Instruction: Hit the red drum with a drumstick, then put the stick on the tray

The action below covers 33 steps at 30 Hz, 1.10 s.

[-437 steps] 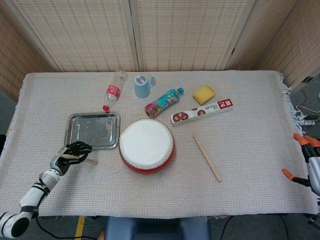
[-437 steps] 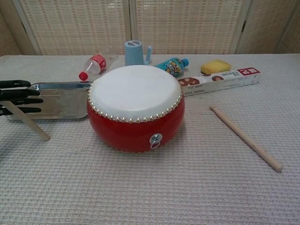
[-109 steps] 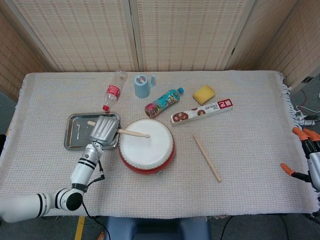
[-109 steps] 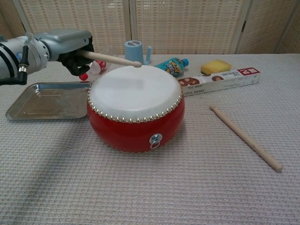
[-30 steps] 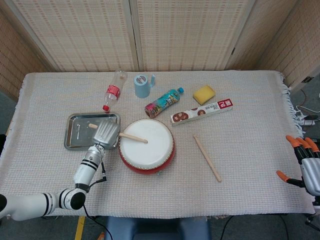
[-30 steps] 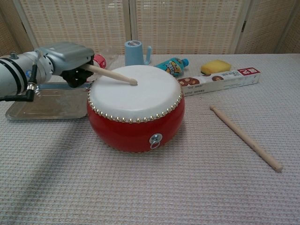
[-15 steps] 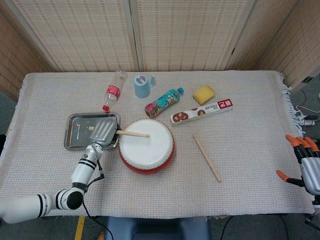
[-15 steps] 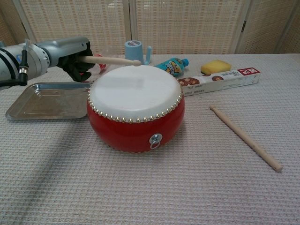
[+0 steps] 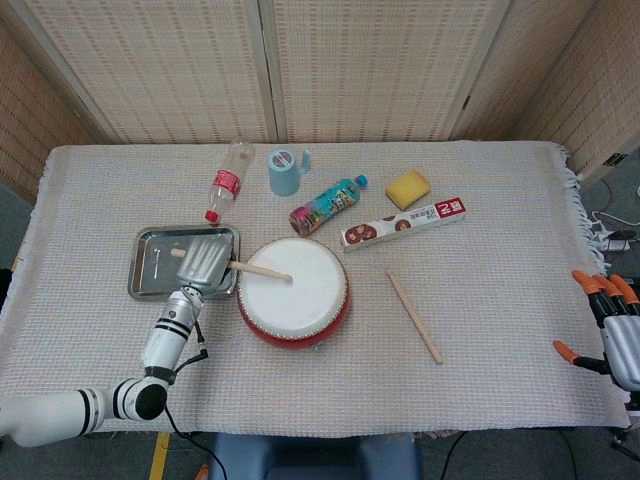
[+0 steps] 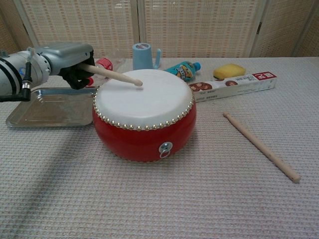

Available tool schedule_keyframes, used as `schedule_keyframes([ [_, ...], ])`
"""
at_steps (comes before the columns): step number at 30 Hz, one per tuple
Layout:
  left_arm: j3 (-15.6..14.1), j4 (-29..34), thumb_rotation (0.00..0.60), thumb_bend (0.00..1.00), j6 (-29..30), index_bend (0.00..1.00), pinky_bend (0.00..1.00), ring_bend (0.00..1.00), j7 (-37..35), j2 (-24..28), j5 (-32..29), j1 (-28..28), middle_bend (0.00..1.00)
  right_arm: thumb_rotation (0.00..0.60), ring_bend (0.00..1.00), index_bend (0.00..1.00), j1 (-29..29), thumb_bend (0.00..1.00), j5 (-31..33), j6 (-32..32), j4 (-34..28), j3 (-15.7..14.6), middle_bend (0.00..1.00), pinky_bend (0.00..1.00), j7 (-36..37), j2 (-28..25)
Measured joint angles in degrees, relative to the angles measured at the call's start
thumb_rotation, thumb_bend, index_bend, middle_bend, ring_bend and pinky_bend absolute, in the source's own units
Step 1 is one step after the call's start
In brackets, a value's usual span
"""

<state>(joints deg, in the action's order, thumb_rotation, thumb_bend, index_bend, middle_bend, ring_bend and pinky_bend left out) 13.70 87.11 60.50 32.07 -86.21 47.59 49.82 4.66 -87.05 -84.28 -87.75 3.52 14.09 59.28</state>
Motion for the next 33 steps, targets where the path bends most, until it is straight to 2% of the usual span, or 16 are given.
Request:
schedule_keyframes([
  [6,3.74,2.90,0.600,0.70,-5.68,1.00,1.00,1.00,-19.98,1.41,-0.91,-2.05,1.00,0.600,0.00,0.00,0.12,0.16,0.14,0.26,0.04,0.07,0.11,0.02,-0.06,0.06],
  [10,3.44,2.30,0.600,0.70,-8.14,1.00,1.00,1.00,-25.22,1.54,0.68,-2.15,1.00,0.600,0.00,0.00,0.23,0.16,0.16,0.32,-0.15,0.16,0.11,0.02,-0.27,-0.09],
  [14,1.41,-0.14,0.600,0.70,-6.23,1.00,1.00,1.00,-20.78,0.81,4.06,-1.68,1.00,0.600,0.00,0.00,0.32,0.16,0.20,0.50,-0.34,0.18,0.11,0.02,-0.38,-0.15],
  [21,-1.83,-3.38,0.600,0.71,-0.56,1.00,1.00,1.00,0.78,-0.38,7.94,-0.71,1.00,0.600,0.00,0.00,0.17,0.16,0.32,0.29,-0.28,0.20,0.11,0.02,-0.27,-0.15],
  [24,-2.08,-1.96,0.600,0.71,2.18,1.00,1.00,1.00,5.76,0.60,7.81,-0.62,1.00,0.600,0.00,0.00,0.16,0.16,0.33,0.26,-0.26,0.22,0.11,0.02,-0.15,-0.19],
  [29,-0.98,0.10,0.600,0.70,2.67,1.00,1.00,1.00,5.23,2.17,6.17,-0.90,1.00,0.600,0.00,0.00,0.12,0.16,0.27,0.16,-0.04,0.22,0.11,0.02,0.13,-0.14],
  [33,1.22,-0.12,0.600,0.70,0.98,1.00,1.00,1.00,-1.24,2.77,3.99,-1.45,1.00,0.600,0.00,0.00,-0.06,0.16,0.31,-0.06,0.01,0.21,0.11,0.02,0.27,-0.25],
])
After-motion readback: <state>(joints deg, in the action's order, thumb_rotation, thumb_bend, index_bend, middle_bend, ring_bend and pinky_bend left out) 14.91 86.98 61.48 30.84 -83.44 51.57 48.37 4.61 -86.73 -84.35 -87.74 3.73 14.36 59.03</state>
